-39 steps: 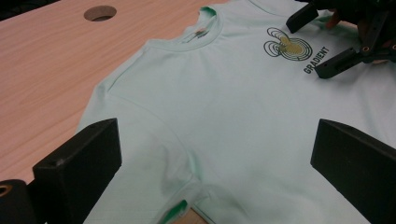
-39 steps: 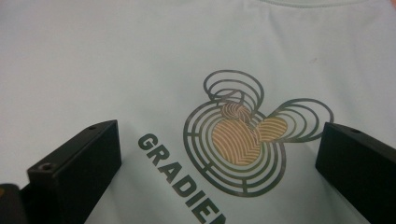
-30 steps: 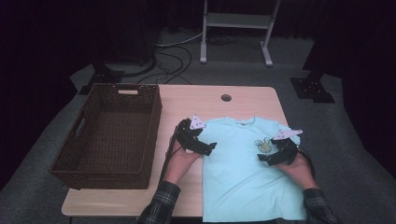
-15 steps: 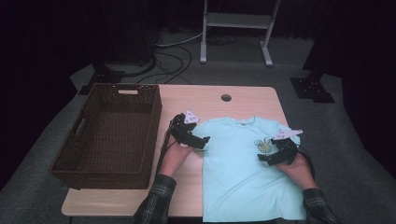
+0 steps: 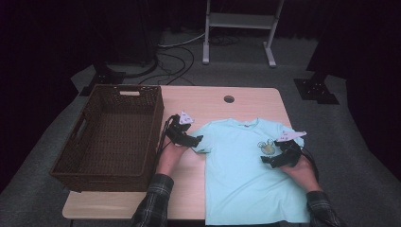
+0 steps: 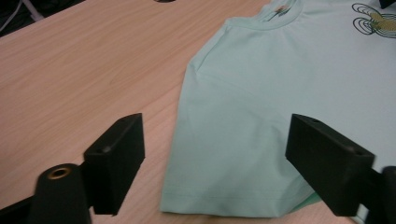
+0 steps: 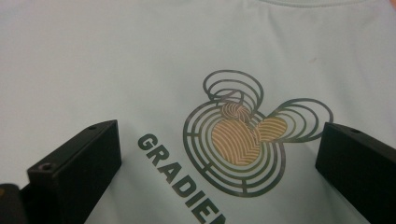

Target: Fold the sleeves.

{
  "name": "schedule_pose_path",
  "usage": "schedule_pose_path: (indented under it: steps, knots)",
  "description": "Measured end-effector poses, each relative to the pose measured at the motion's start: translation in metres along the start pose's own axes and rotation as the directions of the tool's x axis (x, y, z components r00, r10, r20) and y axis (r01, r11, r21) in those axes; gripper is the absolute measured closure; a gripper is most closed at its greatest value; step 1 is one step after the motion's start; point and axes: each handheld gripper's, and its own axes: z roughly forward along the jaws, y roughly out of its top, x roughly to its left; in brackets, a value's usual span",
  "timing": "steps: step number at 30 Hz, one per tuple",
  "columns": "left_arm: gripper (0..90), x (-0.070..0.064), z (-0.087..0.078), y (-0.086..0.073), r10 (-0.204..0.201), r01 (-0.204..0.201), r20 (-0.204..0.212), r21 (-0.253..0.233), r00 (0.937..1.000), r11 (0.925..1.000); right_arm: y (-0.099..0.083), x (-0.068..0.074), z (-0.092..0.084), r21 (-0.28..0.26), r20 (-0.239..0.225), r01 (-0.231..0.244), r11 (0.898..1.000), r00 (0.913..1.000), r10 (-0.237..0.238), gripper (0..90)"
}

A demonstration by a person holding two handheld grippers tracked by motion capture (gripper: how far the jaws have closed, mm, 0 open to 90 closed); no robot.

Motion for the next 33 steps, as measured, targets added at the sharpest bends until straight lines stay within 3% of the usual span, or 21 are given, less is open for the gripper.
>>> schedule_pose_path:
  steps: [6, 10, 21, 33]
  knots:
    - [27.4, 0.007, 0.002, -0.006, 0.002, -0.001, -0.018, 0.025, 0.9998, 0.9997, 0.0, 0.0, 0.0, 0.0, 0.0, 0.0, 1.0, 1.0, 0.0, 0.0]
    - [38.7, 0.011, 0.002, -0.008, -0.006, 0.007, -0.02, 0.026, 0.9998, 0.9996, 0.0, 0.0, 0.0, 0.0, 0.001, 0.0, 1.0, 1.0, 0.0, 0.0]
    - [50.2, 0.018, 0.006, -0.013, -0.031, 0.032, -0.032, 0.044, 0.999, 0.9985, 0.0, 0.0, 0.0, 0.0, 0.001, -0.001, 1.0, 1.0, 0.001, 0.0]
    - [64.6, 0.023, 0.012, -0.019, -0.086, 0.092, -0.059, 0.103, 0.9946, 0.9905, 0.0, 0.0, 0.0, 0.0, 0.001, -0.001, 1.0, 1.0, 0.001, 0.0]
